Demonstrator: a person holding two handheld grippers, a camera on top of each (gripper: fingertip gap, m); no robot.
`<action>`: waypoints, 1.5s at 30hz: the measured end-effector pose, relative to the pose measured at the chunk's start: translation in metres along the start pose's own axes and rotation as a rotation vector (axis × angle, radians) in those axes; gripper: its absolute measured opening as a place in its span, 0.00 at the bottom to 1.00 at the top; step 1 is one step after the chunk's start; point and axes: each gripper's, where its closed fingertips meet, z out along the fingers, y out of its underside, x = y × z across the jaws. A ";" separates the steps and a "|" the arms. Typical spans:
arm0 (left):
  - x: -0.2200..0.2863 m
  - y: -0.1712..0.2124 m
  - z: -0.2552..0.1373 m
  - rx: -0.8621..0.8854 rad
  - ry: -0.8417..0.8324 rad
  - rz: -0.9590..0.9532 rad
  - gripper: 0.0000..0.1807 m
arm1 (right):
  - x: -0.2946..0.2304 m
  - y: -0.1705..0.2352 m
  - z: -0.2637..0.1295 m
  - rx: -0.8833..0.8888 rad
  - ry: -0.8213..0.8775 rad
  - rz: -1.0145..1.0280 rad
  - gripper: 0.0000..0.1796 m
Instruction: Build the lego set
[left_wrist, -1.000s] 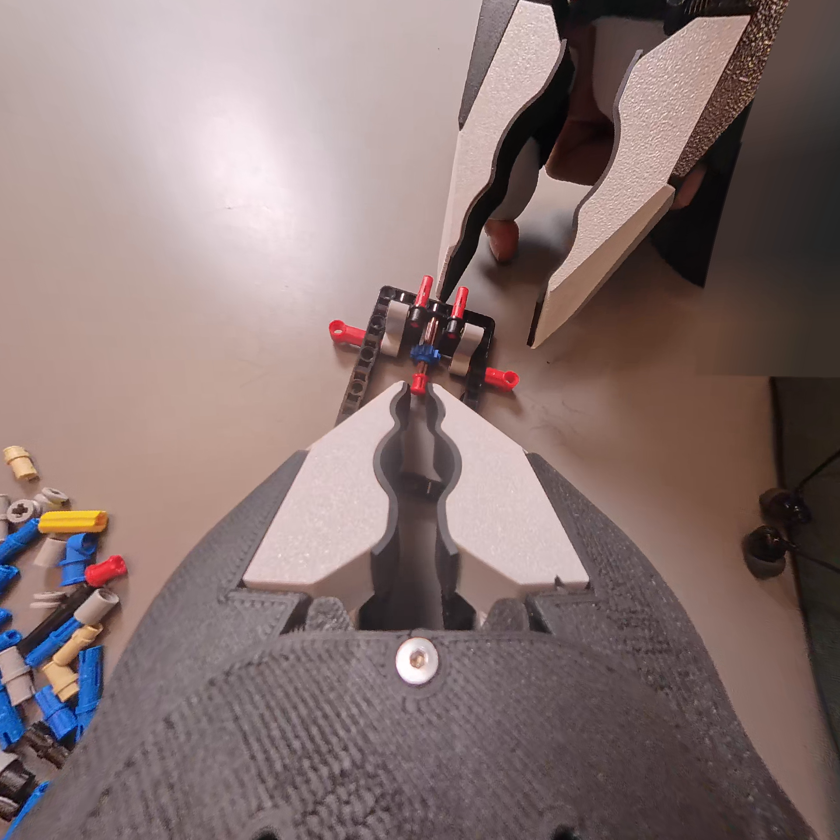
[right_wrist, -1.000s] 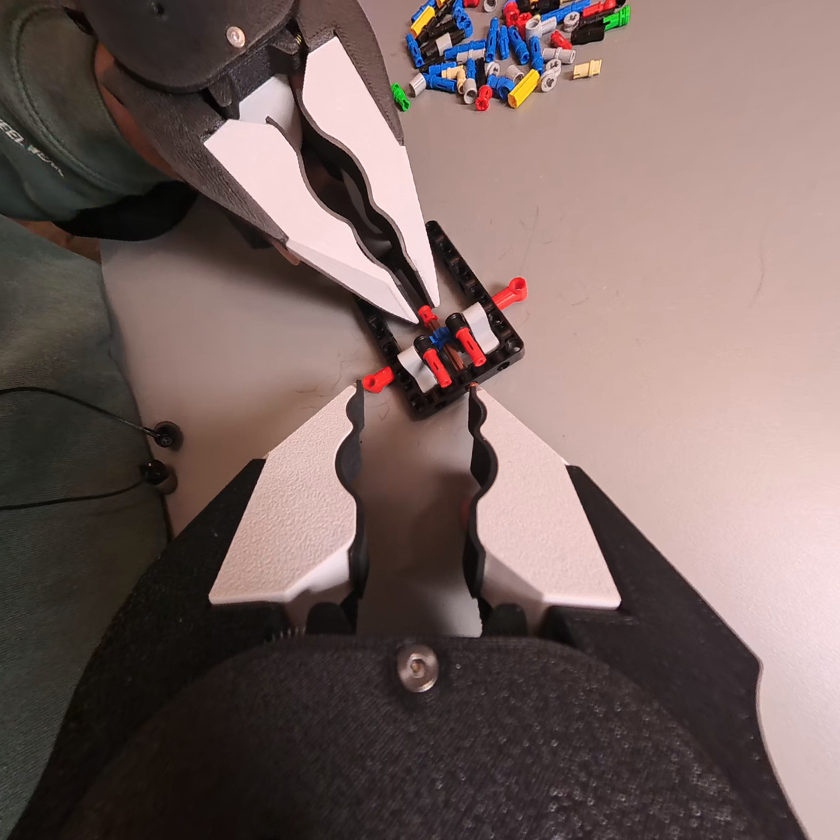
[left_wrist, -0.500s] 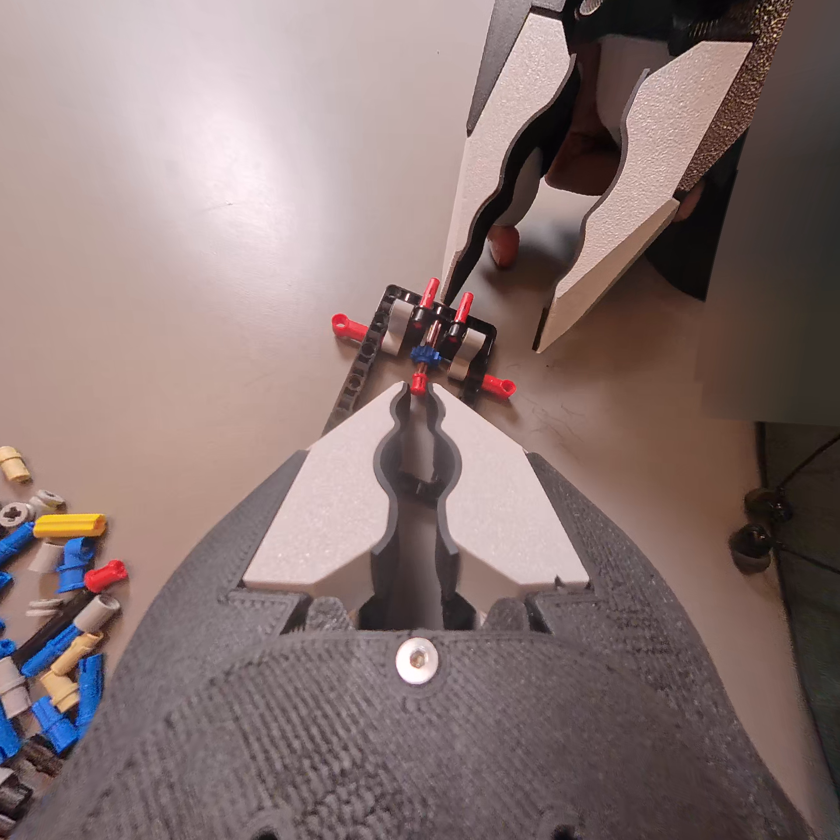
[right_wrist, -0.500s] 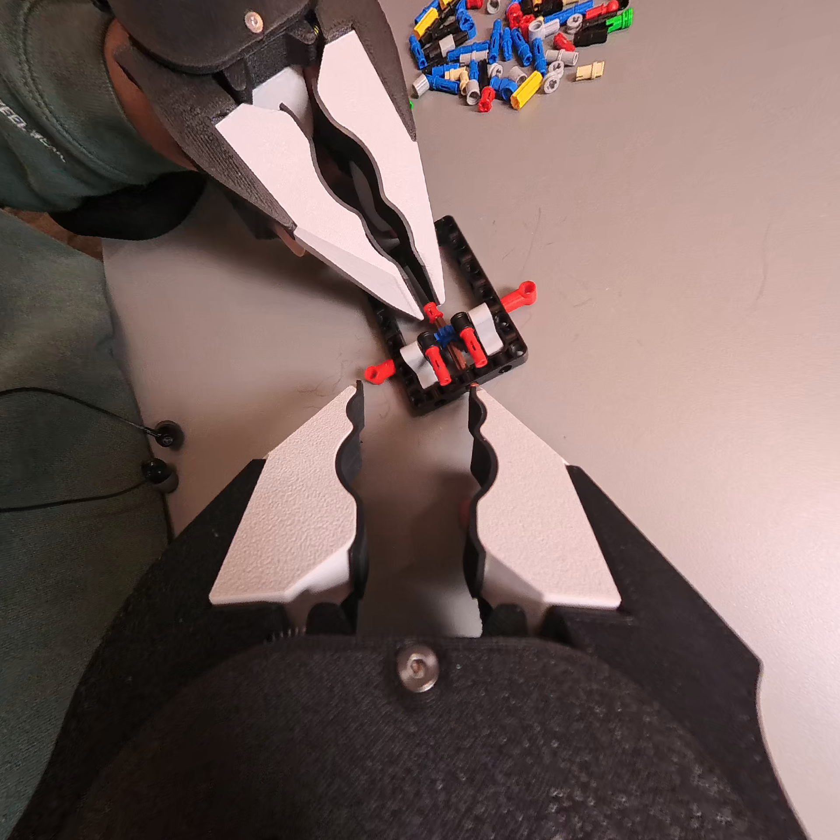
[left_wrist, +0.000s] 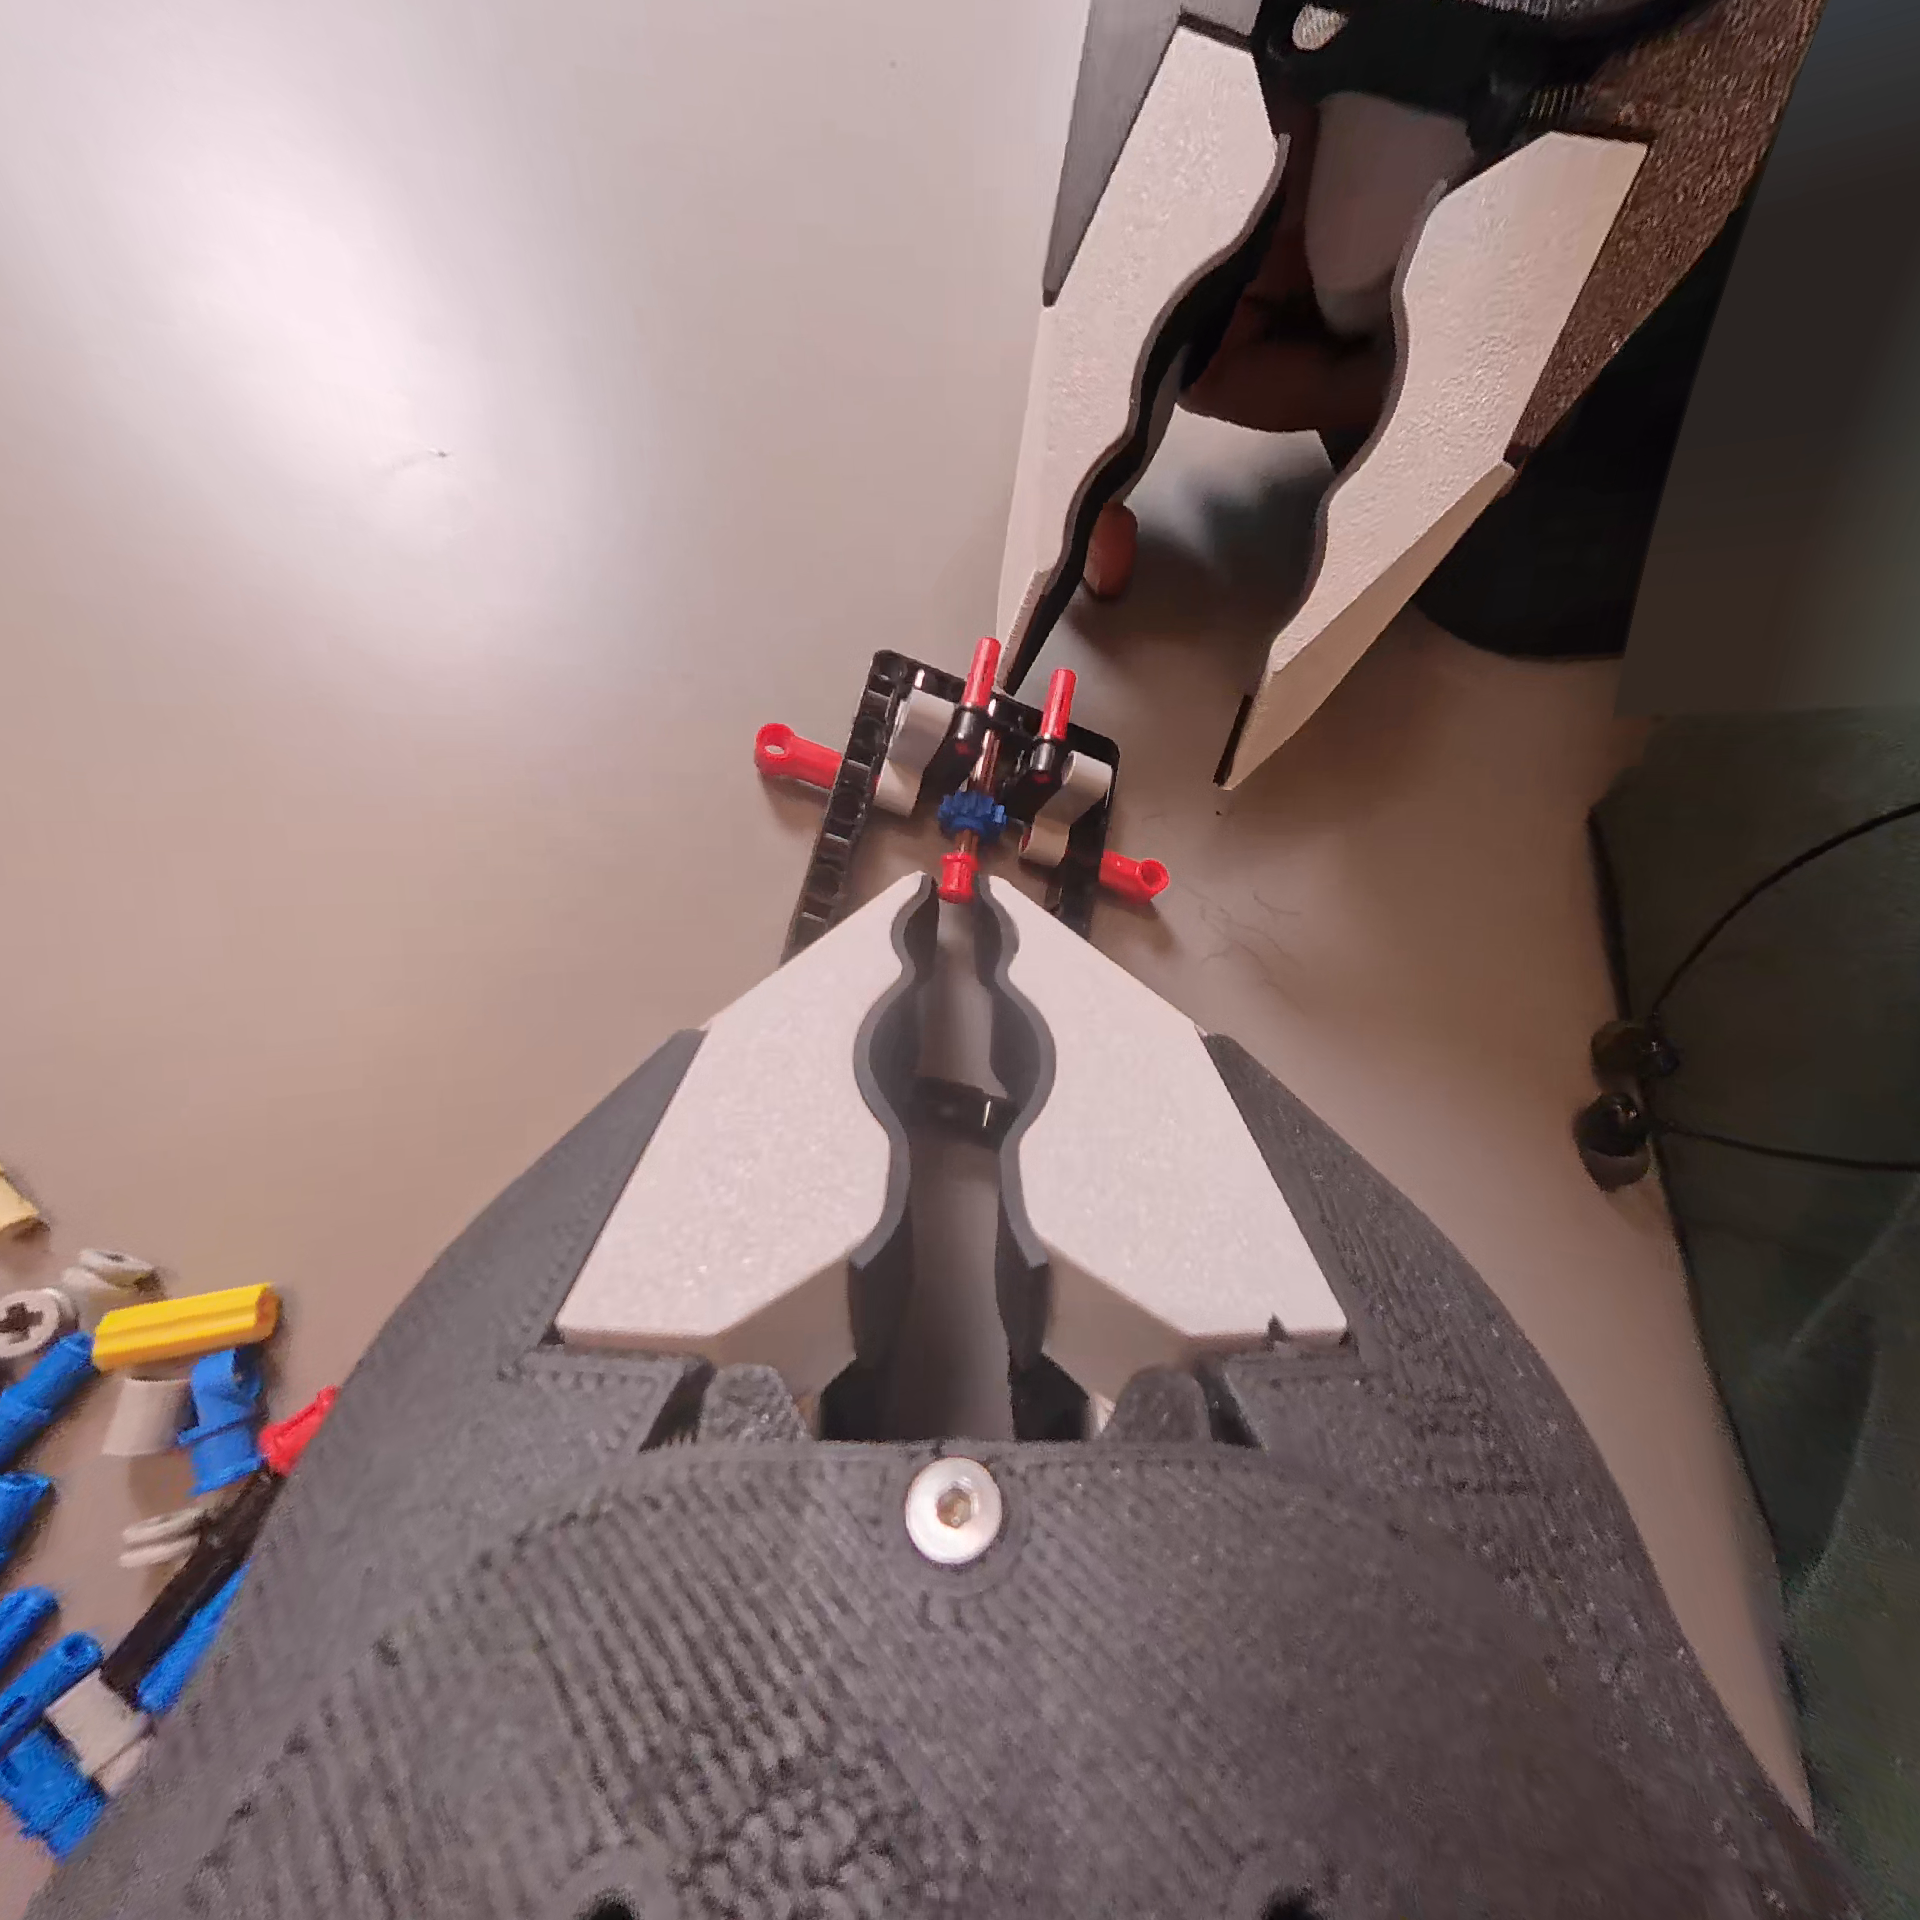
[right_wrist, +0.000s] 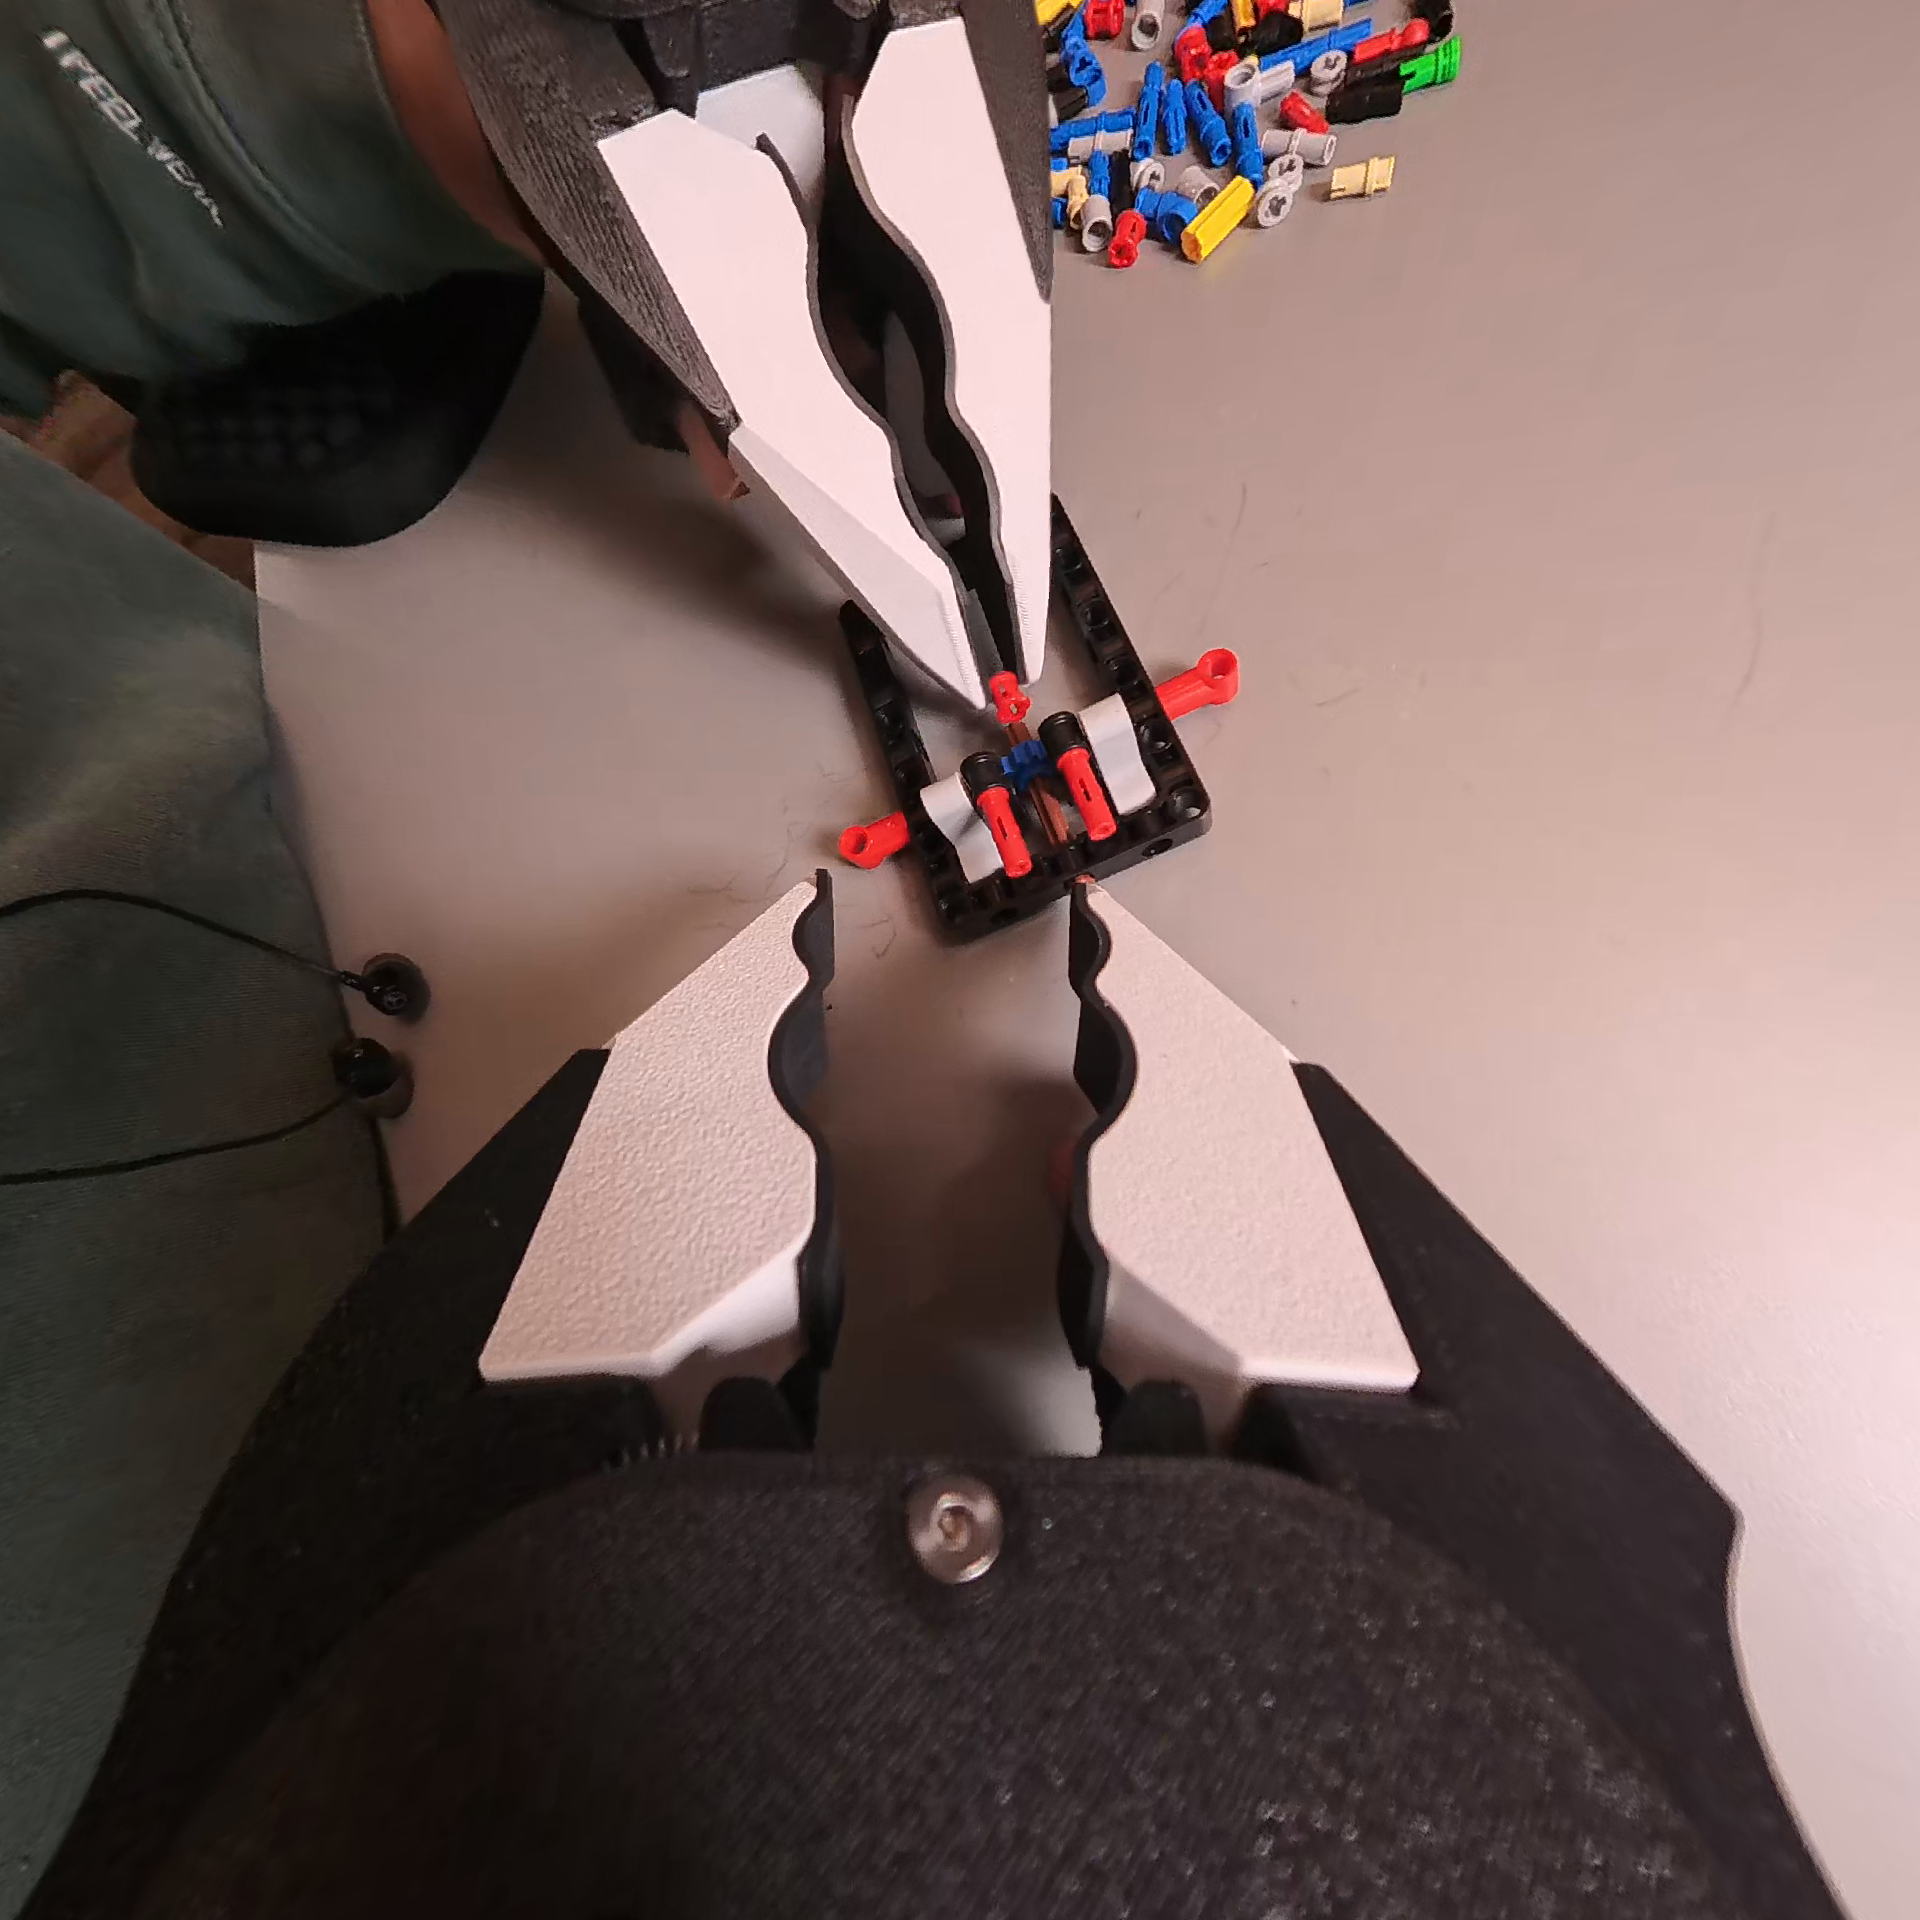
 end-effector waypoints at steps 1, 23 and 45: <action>0.000 0.001 0.001 -0.015 0.011 0.004 0.03 | 0.000 0.000 0.000 0.000 0.000 -0.001 0.24; -0.001 0.001 0.003 -0.085 0.072 0.007 0.03 | 0.000 0.001 0.000 0.000 0.006 -0.014 0.24; 0.003 -0.001 0.004 -0.161 0.187 -0.070 0.03 | -0.002 0.000 0.001 0.002 -0.008 -0.009 0.24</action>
